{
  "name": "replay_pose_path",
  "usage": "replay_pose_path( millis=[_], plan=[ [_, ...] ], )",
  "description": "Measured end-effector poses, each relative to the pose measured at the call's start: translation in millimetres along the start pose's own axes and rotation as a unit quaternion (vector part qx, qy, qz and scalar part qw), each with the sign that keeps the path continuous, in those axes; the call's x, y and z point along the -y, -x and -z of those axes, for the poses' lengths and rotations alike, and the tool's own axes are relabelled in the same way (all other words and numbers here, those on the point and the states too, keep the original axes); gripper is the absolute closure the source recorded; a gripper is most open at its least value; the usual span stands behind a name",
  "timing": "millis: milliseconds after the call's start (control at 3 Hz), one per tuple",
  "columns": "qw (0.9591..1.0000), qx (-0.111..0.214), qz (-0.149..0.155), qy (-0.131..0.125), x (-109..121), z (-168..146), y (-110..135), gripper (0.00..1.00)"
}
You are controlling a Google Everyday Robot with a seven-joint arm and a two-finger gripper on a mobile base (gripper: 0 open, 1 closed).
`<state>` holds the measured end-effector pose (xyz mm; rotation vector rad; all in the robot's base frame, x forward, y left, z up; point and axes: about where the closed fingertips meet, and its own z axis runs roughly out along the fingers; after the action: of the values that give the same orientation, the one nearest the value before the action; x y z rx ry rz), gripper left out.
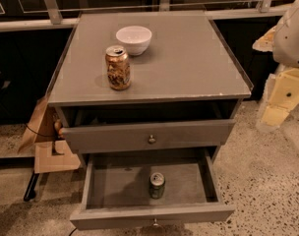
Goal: Pick green can from middle drawer and place on counter
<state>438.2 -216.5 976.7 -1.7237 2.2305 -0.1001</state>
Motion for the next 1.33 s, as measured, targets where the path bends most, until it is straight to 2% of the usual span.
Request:
replay_pose_path(
  millis=[333,667,1000,1333],
  plan=[
    [1.0,0.0,0.0,0.0,0.0,0.0,0.0,0.0],
    [1.0,0.0,0.0,0.0,0.0,0.0,0.0,0.16],
    [0.9999,0.012,-0.005,-0.007,-2.6,-7.4,0.1,0.39],
    [0.9982,0.05,-0.033,-0.002,-23.1,-32.4,5.3,0.63]
  ],
)
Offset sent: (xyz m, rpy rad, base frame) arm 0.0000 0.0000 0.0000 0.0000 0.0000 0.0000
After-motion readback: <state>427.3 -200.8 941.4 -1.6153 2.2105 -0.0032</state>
